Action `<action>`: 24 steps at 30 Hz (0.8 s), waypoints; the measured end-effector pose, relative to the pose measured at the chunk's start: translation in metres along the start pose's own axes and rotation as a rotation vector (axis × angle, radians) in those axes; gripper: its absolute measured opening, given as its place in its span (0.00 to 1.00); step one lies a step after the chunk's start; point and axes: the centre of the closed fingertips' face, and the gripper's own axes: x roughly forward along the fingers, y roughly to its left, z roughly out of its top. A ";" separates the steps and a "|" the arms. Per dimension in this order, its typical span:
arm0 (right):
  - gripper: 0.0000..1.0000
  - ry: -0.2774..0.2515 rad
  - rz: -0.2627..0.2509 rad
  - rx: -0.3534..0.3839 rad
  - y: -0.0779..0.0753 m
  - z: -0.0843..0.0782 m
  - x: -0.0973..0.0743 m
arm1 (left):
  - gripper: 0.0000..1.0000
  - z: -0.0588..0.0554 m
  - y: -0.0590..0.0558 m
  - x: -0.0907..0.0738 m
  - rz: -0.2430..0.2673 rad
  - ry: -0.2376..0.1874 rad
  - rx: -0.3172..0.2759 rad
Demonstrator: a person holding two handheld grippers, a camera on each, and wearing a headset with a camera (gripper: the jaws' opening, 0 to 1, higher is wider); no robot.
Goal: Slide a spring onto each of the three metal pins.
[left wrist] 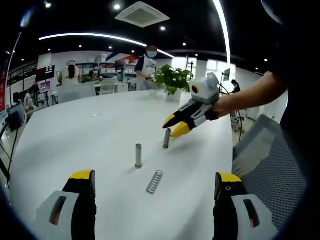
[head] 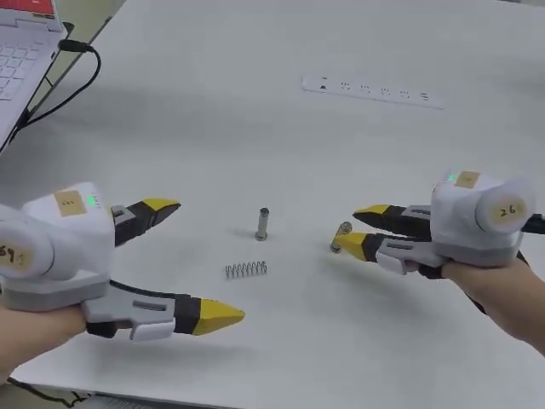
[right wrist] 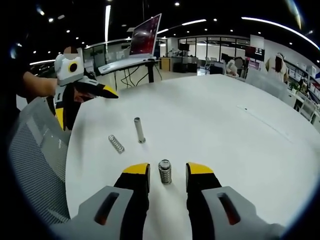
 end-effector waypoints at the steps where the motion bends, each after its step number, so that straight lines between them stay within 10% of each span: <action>1: 0.27 -0.002 0.002 -0.001 0.001 0.001 -0.001 | 0.97 0.000 0.000 0.000 0.000 0.000 -0.001; 24: 0.32 -0.123 -0.024 0.000 0.006 0.035 -0.047 | 0.97 0.011 -0.005 0.003 -0.020 -0.003 0.028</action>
